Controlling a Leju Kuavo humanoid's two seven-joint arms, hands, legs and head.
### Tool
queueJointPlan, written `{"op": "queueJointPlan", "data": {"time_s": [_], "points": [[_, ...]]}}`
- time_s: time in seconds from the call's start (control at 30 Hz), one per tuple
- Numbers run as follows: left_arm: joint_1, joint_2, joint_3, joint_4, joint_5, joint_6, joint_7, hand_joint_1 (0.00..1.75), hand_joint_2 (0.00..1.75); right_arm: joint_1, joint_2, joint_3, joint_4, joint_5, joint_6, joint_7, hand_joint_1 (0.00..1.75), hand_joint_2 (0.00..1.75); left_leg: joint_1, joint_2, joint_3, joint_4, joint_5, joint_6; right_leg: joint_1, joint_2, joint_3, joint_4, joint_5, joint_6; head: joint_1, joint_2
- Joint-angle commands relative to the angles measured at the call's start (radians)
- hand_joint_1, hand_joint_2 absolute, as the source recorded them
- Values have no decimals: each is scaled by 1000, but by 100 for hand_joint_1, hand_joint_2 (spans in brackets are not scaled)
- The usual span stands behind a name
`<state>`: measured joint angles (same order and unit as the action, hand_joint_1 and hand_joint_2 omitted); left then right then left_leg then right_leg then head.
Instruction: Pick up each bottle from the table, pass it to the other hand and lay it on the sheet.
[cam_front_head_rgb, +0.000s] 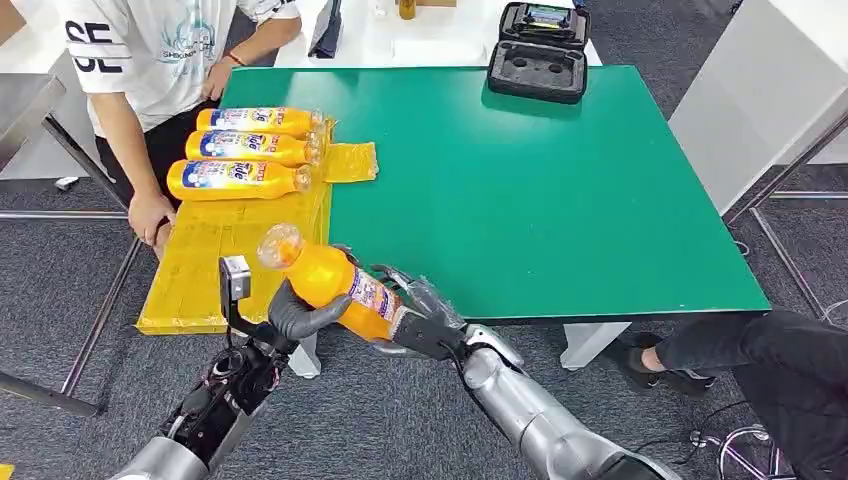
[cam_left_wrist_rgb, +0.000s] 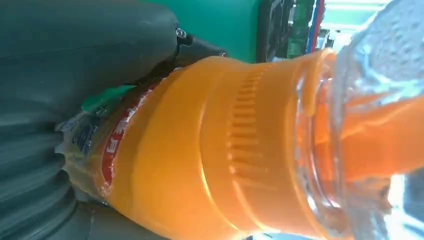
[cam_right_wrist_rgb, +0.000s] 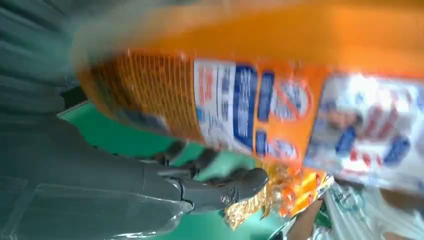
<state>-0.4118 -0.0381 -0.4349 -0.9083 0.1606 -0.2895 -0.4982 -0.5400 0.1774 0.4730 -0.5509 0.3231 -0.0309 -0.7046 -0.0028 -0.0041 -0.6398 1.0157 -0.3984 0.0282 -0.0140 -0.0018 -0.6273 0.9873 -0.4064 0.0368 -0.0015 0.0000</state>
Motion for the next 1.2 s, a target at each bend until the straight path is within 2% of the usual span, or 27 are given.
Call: {"op": "queueJointPlan", "data": {"time_s": [0.03, 0.33, 0.47, 0.6, 0.73, 0.9, 0.93, 1.0, 1.03, 1.2], "points": [[-2, 10, -14, 3, -10, 7, 6, 175, 175, -17, -17, 2, -40, -55, -7, 6, 0, 0, 1, 0, 4, 0, -2, -1, 1, 0, 4, 0, -2, -1, 0, 0], [1, 14, 6, -20, 1, 15, 5, 175, 175, -8, -21, -5, -60, -79, -12, 6, 0, 0, 1, 0, 4, 0, -2, -2, 1, -1, 5, -1, -2, -1, 0, 0], [-7, 32, 72, -96, 48, 30, 5, 175, 175, -4, -29, -5, -67, -95, -11, 6, 0, 0, 1, 0, 5, 0, -3, -2, 1, 0, 5, 0, -2, -2, 0, 0], [-22, 69, 153, -183, 39, 117, 2, 175, 175, 13, -35, -15, -76, -111, -14, 6, 0, 0, 2, 0, 2, 1, -2, -2, 2, 0, 3, 0, -1, -2, 0, 0], [-74, 96, 207, -190, -203, 406, -36, 175, 175, 56, -46, -35, -135, -137, -16, 6, 0, 0, 2, 0, 3, 1, -2, -2, 2, -1, 4, 0, -2, -2, 0, 0], [-116, 112, 227, -86, -376, 581, -86, 175, 175, 140, -58, -79, -323, -172, -41, 6, 0, 0, 2, -1, 3, 0, -1, -2, 2, -1, 4, 0, -2, -1, 0, 0], [-120, 119, 216, -63, -477, 689, -84, 175, 175, 162, -60, -100, -384, -191, -47, 6, 0, 0, 3, 0, 5, 0, -2, -2, 3, -1, 6, 0, -3, -2, 0, 0], [-125, 130, 203, -47, -534, 717, -79, 175, 175, 168, -65, -111, -408, -195, -46, 6, 0, 0, 1, -1, 3, 0, -1, -1, 1, -1, 3, 0, -1, -1, 0, 0], [-141, 144, 170, -15, -667, 807, -40, 175, 175, 187, -68, -124, -463, -209, -53, 6, 0, 175, 2, -1, 6, 0, -3, -2, 2, -1, 6, 0, -3, -2, 0, 0], [-188, 157, 148, 83, -849, 869, 21, 175, 175, 236, -72, -160, -620, -250, -54, 6, 0, 175, 2, -2, 2, 0, -1, -2, 1, -3, 3, 1, -2, -1, 0, 0]]}}
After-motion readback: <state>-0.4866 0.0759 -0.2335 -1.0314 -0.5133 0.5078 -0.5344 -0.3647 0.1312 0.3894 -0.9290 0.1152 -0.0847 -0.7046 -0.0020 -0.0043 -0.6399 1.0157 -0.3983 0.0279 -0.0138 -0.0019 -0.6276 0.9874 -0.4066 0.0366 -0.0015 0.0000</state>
